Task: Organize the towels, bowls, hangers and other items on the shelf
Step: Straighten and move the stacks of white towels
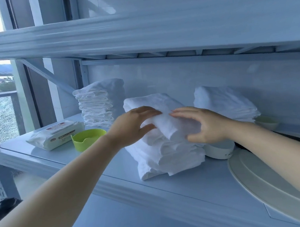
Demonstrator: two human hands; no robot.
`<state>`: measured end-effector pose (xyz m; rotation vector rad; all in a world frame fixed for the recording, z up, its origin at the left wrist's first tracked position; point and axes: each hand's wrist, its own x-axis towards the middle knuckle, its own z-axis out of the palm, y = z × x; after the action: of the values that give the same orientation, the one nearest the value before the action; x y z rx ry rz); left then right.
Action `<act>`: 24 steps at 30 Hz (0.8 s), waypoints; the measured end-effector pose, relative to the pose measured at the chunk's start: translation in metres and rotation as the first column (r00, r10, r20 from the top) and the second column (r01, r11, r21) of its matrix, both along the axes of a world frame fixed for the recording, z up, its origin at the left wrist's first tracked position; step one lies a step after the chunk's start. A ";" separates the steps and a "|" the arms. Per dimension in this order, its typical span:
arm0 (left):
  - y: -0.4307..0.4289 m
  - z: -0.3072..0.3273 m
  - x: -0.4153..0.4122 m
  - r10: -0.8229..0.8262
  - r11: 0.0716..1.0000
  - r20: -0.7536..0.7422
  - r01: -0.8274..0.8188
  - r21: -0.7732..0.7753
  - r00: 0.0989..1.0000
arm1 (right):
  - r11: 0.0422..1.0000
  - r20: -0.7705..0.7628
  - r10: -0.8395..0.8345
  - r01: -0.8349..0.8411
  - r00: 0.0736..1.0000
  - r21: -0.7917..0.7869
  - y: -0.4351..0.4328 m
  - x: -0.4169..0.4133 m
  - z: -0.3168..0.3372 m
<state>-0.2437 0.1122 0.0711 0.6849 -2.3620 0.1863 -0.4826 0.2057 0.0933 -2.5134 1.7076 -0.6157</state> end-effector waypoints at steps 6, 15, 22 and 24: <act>0.007 0.007 -0.011 0.072 0.997 -0.143 -0.068 0.031 0.987 | 0.981 0.125 -0.026 0.050 0.992 -0.188 -0.009 0.005 0.000; 0.011 -0.013 0.019 0.174 0.981 0.153 -0.184 0.056 0.973 | 0.984 0.128 0.009 0.014 0.992 -0.175 -0.012 0.012 -0.008; -0.001 0.004 0.002 0.121 0.992 0.085 -0.122 0.008 0.989 | 0.992 -0.003 -0.028 0.028 1.000 -0.122 -0.011 0.008 -0.008; -0.003 0.005 -0.001 0.109 0.994 0.014 -0.110 0.016 0.994 | 0.992 -0.061 -0.075 0.068 0.995 -0.109 -0.012 0.008 -0.007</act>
<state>-0.2449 0.1093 0.0758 0.8245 -2.3424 0.2194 -0.4746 0.1938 0.0866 -2.5805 1.8416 -0.6536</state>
